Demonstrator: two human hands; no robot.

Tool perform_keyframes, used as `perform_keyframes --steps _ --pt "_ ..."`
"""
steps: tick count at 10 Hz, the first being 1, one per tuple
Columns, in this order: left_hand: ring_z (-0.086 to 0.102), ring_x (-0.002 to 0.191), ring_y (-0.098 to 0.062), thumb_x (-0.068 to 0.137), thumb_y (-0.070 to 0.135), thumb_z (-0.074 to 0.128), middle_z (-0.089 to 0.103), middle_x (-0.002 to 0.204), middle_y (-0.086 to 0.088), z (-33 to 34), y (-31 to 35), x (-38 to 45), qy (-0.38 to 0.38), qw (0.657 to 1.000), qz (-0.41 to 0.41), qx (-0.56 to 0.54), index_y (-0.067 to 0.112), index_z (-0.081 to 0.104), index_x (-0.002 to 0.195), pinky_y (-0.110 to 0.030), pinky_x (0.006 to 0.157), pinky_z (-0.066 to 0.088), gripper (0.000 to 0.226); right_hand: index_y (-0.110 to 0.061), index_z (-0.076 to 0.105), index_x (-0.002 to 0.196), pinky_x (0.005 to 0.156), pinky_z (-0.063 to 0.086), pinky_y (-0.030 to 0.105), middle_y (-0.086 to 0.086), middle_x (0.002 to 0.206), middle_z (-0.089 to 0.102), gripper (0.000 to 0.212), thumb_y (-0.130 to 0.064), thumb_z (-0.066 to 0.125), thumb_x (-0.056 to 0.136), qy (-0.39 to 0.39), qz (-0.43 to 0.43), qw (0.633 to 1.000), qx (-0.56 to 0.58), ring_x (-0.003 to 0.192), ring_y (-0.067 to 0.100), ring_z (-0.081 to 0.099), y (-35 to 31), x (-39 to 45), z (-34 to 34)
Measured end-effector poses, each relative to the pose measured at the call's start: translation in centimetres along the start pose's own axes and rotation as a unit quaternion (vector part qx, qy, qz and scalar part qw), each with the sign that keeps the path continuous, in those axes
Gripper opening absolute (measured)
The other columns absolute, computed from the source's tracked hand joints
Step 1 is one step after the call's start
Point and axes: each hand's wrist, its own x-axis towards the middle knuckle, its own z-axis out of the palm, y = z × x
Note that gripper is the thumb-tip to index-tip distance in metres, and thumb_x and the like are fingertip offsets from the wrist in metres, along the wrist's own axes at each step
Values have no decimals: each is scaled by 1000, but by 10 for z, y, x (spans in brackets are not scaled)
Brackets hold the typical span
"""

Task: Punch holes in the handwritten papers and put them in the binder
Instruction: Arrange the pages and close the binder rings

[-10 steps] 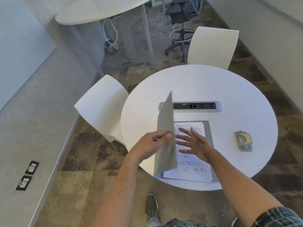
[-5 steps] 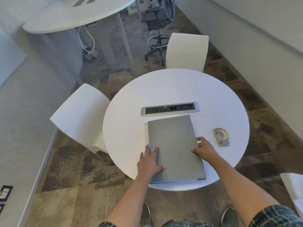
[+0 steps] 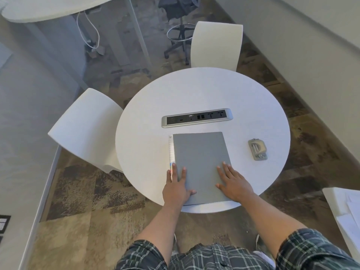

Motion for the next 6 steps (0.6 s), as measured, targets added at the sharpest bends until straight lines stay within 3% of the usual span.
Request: perform_keyframes --steps 2,3,4,5,6 --pt "-17 157 -33 91 74 47 -36 165 -1 2 4 5 -15 999 -11 40 36 -14 161 -40 121 33 100 -19 -17 162 128 -1 37 3 169 -24 74 -57 16 107 -27 3 1000 -9 156 19 -19 0 0 2" --pt "-15 157 -36 91 72 51 -31 167 -5 -2 4 4 -13 999 -6 30 33 -8 163 -43 125 25 101 -22 -10 163 128 1 36 2 171 -16 74 -57 20 106 2 -4 1000 -5 158 19 -11 3 -2 1" --pt "-3 159 -33 90 69 56 -6 171 -16 -18 3 2 20 999 28 18 25 19 163 -41 126 20 93 -25 8 165 126 14 37 0 173 3 65 -51 27 108 32 -12 999 -14 158 22 13 3 -4 -16" --pt "17 157 -29 95 61 54 28 164 -11 -36 -5 5 66 994 82 12 16 49 145 -38 121 26 66 -29 39 154 114 34 39 0 161 41 48 -41 31 108 84 -28 995 -38 140 24 46 3 1 -39" --pt "19 157 -25 98 52 55 32 164 -6 -68 -11 18 116 986 115 26 13 51 143 -38 120 26 60 -28 50 143 109 38 39 -2 152 50 44 -45 34 107 129 -45 990 -35 134 23 50 -1 13 -78"
